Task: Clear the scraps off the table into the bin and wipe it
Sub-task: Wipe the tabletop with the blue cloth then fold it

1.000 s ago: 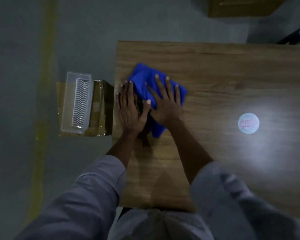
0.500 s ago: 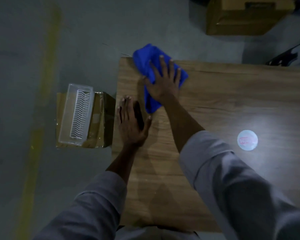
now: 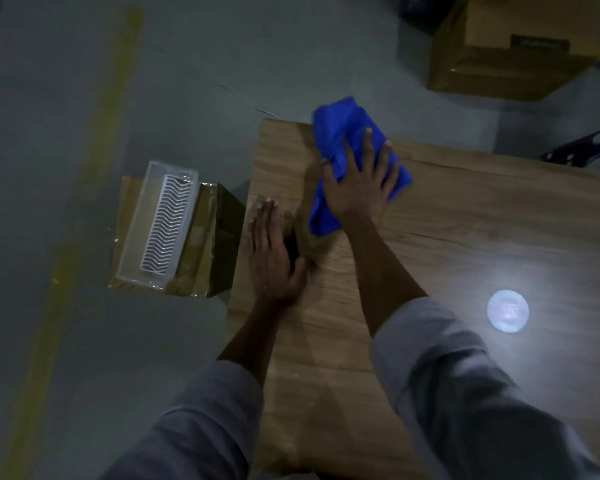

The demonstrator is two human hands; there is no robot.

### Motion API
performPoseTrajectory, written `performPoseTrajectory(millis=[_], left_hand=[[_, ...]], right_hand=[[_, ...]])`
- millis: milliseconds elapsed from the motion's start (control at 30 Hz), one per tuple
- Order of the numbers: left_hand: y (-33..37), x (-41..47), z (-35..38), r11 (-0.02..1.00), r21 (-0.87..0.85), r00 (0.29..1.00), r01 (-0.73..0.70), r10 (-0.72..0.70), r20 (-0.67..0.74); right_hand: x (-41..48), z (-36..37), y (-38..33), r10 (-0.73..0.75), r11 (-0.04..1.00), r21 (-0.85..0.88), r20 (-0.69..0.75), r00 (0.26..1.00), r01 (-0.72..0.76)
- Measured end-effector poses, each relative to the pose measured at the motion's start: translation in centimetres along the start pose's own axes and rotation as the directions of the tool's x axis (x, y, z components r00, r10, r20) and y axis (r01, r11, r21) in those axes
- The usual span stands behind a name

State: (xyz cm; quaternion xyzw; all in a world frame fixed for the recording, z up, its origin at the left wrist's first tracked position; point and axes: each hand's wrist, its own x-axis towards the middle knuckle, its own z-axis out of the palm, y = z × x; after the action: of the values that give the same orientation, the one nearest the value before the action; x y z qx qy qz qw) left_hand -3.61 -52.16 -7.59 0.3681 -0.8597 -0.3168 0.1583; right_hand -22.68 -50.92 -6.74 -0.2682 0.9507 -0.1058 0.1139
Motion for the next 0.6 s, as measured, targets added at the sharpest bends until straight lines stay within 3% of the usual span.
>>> performPoseTrajectory(millis=[67, 133, 200, 233, 267, 333, 367, 400, 433, 500, 533, 567, 600], left_hand=[[-0.2, -0.2, 0.2, 1.000, -0.029, 0.999, -0.004, 0.003, -0.043], [0.0, -0.3, 0.0, 1.000, -0.020, 0.995, -0.017, 0.015, -0.096], [0.7, -0.1, -0.4, 0.997, 0.010, 0.984, -0.077, 0.078, -0.158], [1.0, -0.1, -0.6, 0.994, 0.016, 0.977, -0.108, 0.109, -0.181], [1.3, 0.0, -0.8, 0.992, 0.012, 0.973, -0.125, 0.125, -0.196], [1.3, -0.1, -0.8, 0.993, -0.018, 0.973, -0.113, 0.107, -0.206], [1.2, -0.2, -0.8, 0.995, -0.039, 0.974, -0.094, 0.083, -0.213], [1.0, -0.2, -0.7, 0.996, -0.052, 0.974, -0.077, 0.064, -0.215], [1.0, -0.2, -0.7, 0.997, -0.053, 0.975, -0.065, 0.052, -0.217], [1.1, -0.2, -0.7, 0.998, -0.035, 0.975, -0.058, 0.049, -0.219], [1.2, -0.3, -0.7, 0.998, -0.026, 0.975, -0.055, 0.048, -0.218], [1.2, -0.3, -0.7, 0.999, -0.011, 0.976, -0.047, 0.044, -0.213], [1.1, -0.2, -0.7, 0.999, 0.006, 0.980, -0.035, 0.035, -0.198]], right_hand=[[0.2, 1.3, -3.1, -0.278, 0.958, -0.047, 0.072, 0.958, 0.282], [0.2, 1.9, -4.3, -0.587, 0.796, -0.074, 0.149, 0.796, 0.601], [2.2, 1.5, -3.6, -0.730, 0.659, -0.042, 0.202, 0.653, 0.751], [3.5, 1.0, -3.2, -0.731, 0.655, -0.043, 0.220, 0.646, 0.755], [4.5, 0.4, -3.1, -0.670, 0.719, -0.047, 0.215, 0.710, 0.693], [4.9, 0.1, -3.6, -0.390, 0.915, -0.053, 0.149, 0.909, 0.401], [4.4, 0.4, -4.6, -0.300, 0.950, -0.052, 0.113, 0.947, 0.307], [3.4, 1.0, -5.5, -0.336, 0.937, -0.064, 0.105, 0.936, 0.343], [2.1, 1.6, -6.2, -0.476, 0.868, -0.081, 0.138, 0.868, 0.489], [0.9, 2.0, -6.0, -0.769, 0.585, -0.066, 0.271, 0.579, 0.808], [1.3, 1.6, -5.2, -0.826, 0.481, -0.045, 0.312, 0.470, 0.876], [2.0, 1.3, -4.5, -0.840, 0.452, -0.040, 0.317, 0.441, 0.891], [2.7, 1.1, -3.6, -0.817, 0.510, -0.055, 0.281, 0.504, 0.858]])
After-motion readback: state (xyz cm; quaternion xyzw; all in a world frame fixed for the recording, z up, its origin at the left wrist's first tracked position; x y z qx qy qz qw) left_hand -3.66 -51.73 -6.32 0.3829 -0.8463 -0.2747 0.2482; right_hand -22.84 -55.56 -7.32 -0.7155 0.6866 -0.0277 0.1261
